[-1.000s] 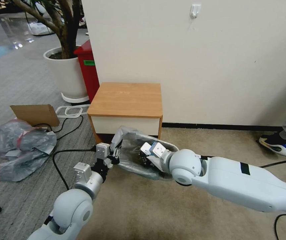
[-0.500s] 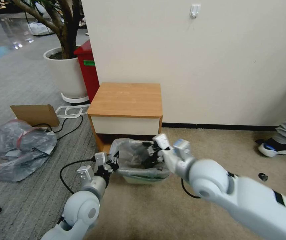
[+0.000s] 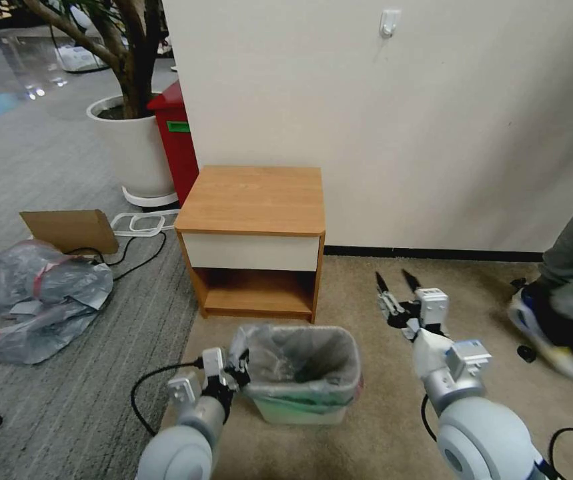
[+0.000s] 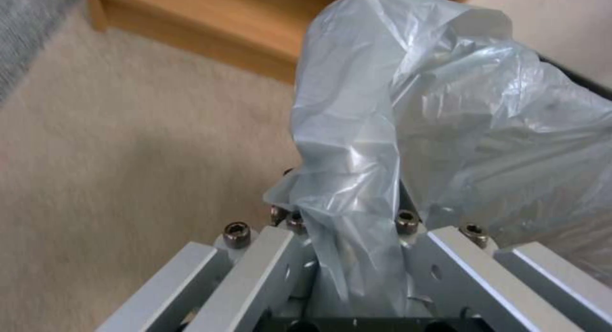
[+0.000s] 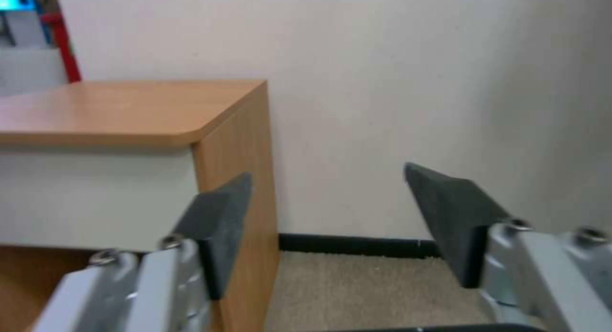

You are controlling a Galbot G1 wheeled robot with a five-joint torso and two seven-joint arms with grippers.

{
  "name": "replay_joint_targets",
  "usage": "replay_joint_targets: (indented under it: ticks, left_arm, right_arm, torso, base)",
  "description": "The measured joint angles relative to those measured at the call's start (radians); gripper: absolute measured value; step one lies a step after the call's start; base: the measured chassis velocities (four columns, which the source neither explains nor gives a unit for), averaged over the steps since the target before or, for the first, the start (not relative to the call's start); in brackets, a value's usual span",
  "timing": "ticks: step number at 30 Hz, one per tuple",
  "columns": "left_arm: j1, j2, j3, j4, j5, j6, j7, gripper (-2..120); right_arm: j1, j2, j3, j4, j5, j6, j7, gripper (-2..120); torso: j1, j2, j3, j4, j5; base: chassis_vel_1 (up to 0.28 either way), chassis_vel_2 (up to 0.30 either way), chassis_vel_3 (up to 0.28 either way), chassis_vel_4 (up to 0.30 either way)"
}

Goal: Pick up the garbage bag from the table and place it over the trash can.

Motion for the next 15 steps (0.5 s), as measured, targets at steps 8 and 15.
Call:
replay_joint_targets:
  ticks: [8, 15]
  left_arm:
    - [0.006, -0.006, 0.048, 0.018, 0.090, -0.020, -0.007, 13]
    - [0.021, -0.006, 0.055, 0.023, 0.190, -0.054, -0.006, 36]
  right_arm:
    - [0.003, 0.010, 0.001, 0.002, 0.004, 0.002, 0.008, 98]
    - [0.006, 0.009, -0.011, 0.005, 0.008, -0.001, 0.018, 100]
  torso:
    - [0.000, 0.000, 0.000, -0.0001, 0.0000]
    - [0.000, 0.000, 0.000, -0.0001, 0.0000]
  base:
    - [0.000, 0.000, 0.000, 0.000]
    - [0.000, 0.000, 0.000, 0.000]
